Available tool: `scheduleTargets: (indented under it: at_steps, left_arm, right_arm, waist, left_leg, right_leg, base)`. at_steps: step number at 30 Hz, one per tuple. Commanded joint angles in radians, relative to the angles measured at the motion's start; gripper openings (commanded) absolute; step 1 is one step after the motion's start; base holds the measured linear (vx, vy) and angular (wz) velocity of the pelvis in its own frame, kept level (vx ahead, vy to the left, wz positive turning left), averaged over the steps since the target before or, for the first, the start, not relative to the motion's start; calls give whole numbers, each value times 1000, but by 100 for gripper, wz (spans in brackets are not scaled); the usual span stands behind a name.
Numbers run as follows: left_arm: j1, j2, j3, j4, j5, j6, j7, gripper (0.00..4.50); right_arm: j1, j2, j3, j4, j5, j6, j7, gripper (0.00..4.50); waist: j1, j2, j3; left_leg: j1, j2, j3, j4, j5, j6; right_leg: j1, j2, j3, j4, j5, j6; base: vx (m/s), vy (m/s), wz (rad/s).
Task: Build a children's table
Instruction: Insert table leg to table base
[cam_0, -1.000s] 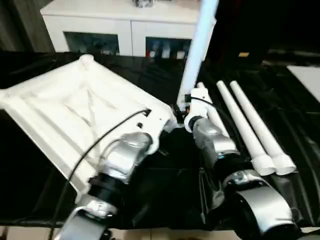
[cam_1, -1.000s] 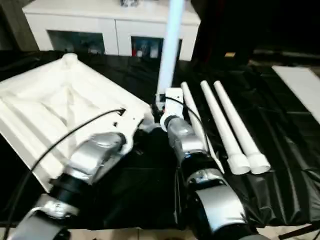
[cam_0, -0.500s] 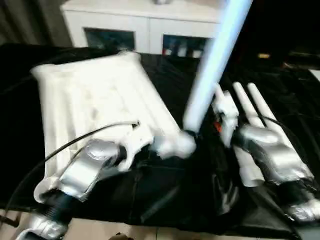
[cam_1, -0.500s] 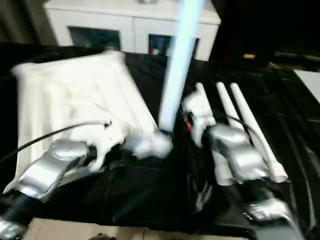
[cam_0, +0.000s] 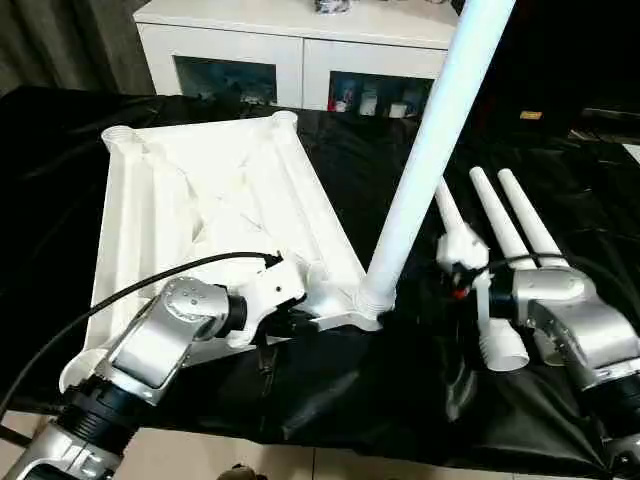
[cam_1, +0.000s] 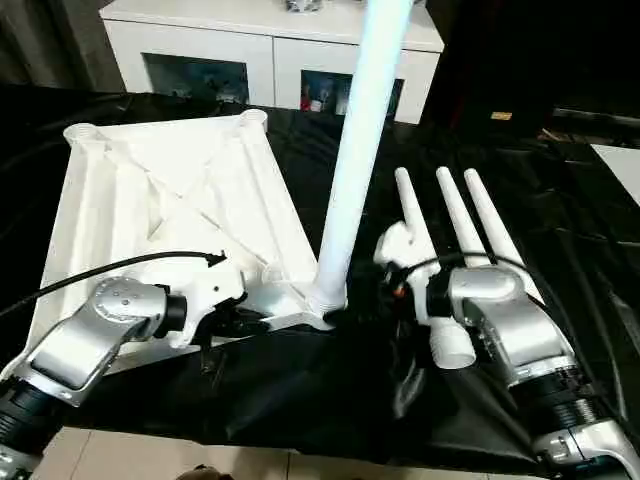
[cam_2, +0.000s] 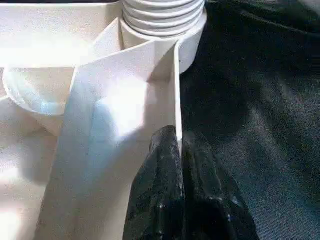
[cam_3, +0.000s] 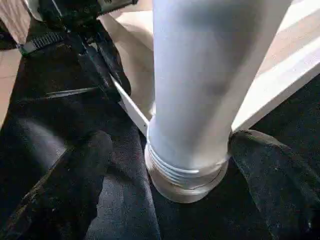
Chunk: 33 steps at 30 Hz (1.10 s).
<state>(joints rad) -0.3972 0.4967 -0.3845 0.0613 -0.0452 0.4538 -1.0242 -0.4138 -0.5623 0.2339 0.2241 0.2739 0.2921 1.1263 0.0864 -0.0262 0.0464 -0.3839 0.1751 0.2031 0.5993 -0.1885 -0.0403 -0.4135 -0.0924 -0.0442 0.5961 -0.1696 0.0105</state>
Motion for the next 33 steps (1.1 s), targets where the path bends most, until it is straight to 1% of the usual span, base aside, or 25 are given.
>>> scheduleTargets:
  at_steps: [1, 3, 4, 7, 8, 9, 10, 11, 13, 14, 15, 17, 18, 20, 21, 22, 24, 25, 26, 30, 31, 33]
  left_arm:
    - [-20, -5, -1, -36, -21, -32, -24, 0]
    - [-20, -5, -2, -36, -20, -33, -24, 0]
    - [-19, -6, -3, -37, -19, -34, -24, 0]
    - [-19, -8, -5, -37, -18, -35, -26, 0]
    - [-19, -8, -5, -37, -18, -35, -26, 0]
    - [-18, -9, -5, -37, -18, -35, -26, 0]
    - [-19, -9, -7, -35, -18, -36, -27, 0]
    - [-19, -9, -7, -35, -18, -36, -27, 0]
    - [-20, -10, -8, -33, -18, -37, -27, 0]
    - [-20, -10, -8, -32, -18, -37, -27, 0]
    - [-20, -9, -8, -33, -18, -36, -27, 0]
    - [-18, -7, -7, -36, -20, -35, -29, 0]
    - [-18, -6, -6, -36, -20, -34, -29, 0]
    - [-16, -5, -6, -38, -21, -34, -30, 0]
    - [-15, -4, -7, -38, -21, -34, -31, 0]
    - [-13, -2, -7, -39, -21, -35, -31, 0]
    - [-11, -1, -7, -39, -21, -36, -32, 0]
    - [-10, 1, -6, -40, -22, -35, -33, 0]
    - [-9, 2, -6, -42, -23, -33, -35, 0]
    - [-8, 1, -3, -42, -28, -31, -37, 0]
    - [-7, -2, -2, -40, -31, -30, -36, 0]
    - [-7, -52, 16, -10, -27, -9, 31, 0]
  right_arm:
    - [-16, 10, -3, 25, -14, -18, -17, 420]
    - [-20, 17, 7, 38, -29, -32, -24, 420]
    - [-25, 28, 11, 55, -39, -45, -35, 420]
    - [-35, 50, 4, 74, -37, -53, -45, 420]
    - [-35, 50, 4, 74, -37, -53, -45, 420]
    - [-37, 54, 3, 77, -37, -53, -45, 404]
    - [-40, 58, 5, 85, -41, -56, -41, 404]
    - [-40, 58, 5, 85, -42, -56, -40, 382]
    - [-43, 64, 9, 104, -50, -68, -34, 375]
    - [-44, 66, 11, 111, -53, -73, -32, 357]
    - [-44, 67, 11, 114, -52, -73, -31, 357]
    - [-45, 70, 11, 119, -53, -76, -27, 330]
    - [-45, 71, 11, 122, -55, -78, -26, 324]
    - [-44, 72, 12, 126, -60, -82, -25, 317]
    - [-43, 72, 13, 128, -63, -85, -25, 296]
    - [-42, 73, 13, 131, -64, -88, -25, 287]
    - [-43, 75, 12, 137, -67, -92, -22, 282]
    - [-44, 79, 8, 142, -66, -93, -22, 278]
    - [-44, 82, 5, 145, -65, -93, -23, 274]
    - [-39, 86, 4, 150, -65, -96, -24, 268]
    - [-36, 92, 1, 155, -64, -98, -31, 268]
    - [-31, 155, -31, 213, -98, -120, -191, 267]
  waist:
    - [-7, -4, -61]
    - [-6, -3, -62]
    - [-6, -3, -62]
    - [-5, -3, -64]
    - [-5, -3, -64]
    - [-5, -2, -64]
    - [-5, -2, -64]
    - [-5, -4, -64]
    - [-4, -3, -64]
    - [-4, -3, -64]
    - [-4, -4, -65]
    - [-4, -4, -65]
    - [-3, -5, -65]
    - [-3, -5, -65]
    - [-3, -4, -64]
    - [-3, -4, -64]
    - [-4, -4, -64]
    - [-4, -7, -64]
    - [-3, -5, -64]
    - [-4, -5, -64]
    - [-4, -5, -65]
    - [-7, -5, -64]
  left_leg:
    - [25, 56, -22, -75, -176, 39]
    - [26, 56, -22, -74, -169, 40]
    - [24, 55, -22, -73, -158, 45]
    - [26, 55, -21, -71, -157, 46]
    - [25, 55, -21, -71, -151, 49]
    - [26, 55, -21, -71, -148, 51]
    - [26, 55, -21, -71, -147, 51]
    - [25, 55, -21, -70, -147, 53]
    - [25, 55, -21, -70, -148, 53]
    - [25, 54, -20, -69, -152, 51]
    - [25, 54, -21, -69, -147, 52]
    - [25, 54, -21, -68, -140, 56]
    - [25, 54, -21, -68, -139, 56]
    - [25, 54, -21, -68, -142, 56]
    - [26, 54, -21, -68, -151, 54]
    - [25, 54, -21, -68, -155, 52]
    - [25, 54, -21, -69, -161, 50]
    - [25, 54, -21, -68, -159, 50]
    - [25, 54, -22, -68, -159, 50]
    - [25, 54, -22, -68, -158, 49]
    - [25, 54, -22, -67, -156, 48]
    - [23, 54, -20, -67, -162, 46]
  right_leg:
    - [44, -49, 37, -52, -159, -244]
    - [43, -48, 36, -51, -146, -247]
    - [45, -47, 36, -48, -126, -252]
    - [45, -48, 36, -47, -122, -255]
    - [46, -47, 36, -45, -111, -257]
    - [46, -46, 36, -45, -103, -258]
    - [47, -46, 35, -44, -102, -259]
    - [47, -47, 35, -44, -102, -261]
    - [47, -47, 36, -45, -106, -260]
    - [47, -48, 36, -46, -116, -261]
    - [48, -47, 36, -44, -111, -260]
    - [48, -47, 36, -43, -101, -261]
    - [48, -47, 35, -42, -101, -262]
    - [48, -47, 35, -43, -108, -262]
    - [47, -48, 36, -44, -120, -260]
    - [47, -48, 36, -45, -127, -258]
    - [47, -48, 36, -45, -134, -257]
    - [48, -48, 36, -45, -132, -257]
    - [47, -48, 36, -45, -136, -256]
    - [47, -47, 35, -44, -134, -255]
    - [47, -48, 35, -43, -129, -257]
    - [45, -49, 37, -44, -132, -260]
  base:
    - [0, 0, 0]
    - [0, 0, 0]
    - [0, 0, 0]
    - [0, 0, 0]
    - [0, 0, 0]
    - [0, 0, 0]
    - [0, 0, 0]
    - [0, 0, 0]
    - [0, 0, 0]
    - [0, 0, 0]
    - [0, 0, 0]
    - [0, 0, 0]
    - [0, 0, 0]
    - [0, 0, 0]
    - [0, 0, 0]
    - [0, 0, 0]
    - [0, 0, 0]
    - [0, 0, 0]
    - [0, 0, 0]
    - [0, 0, 0]
    - [0, 0, 0]
    - [0, 0, 0]
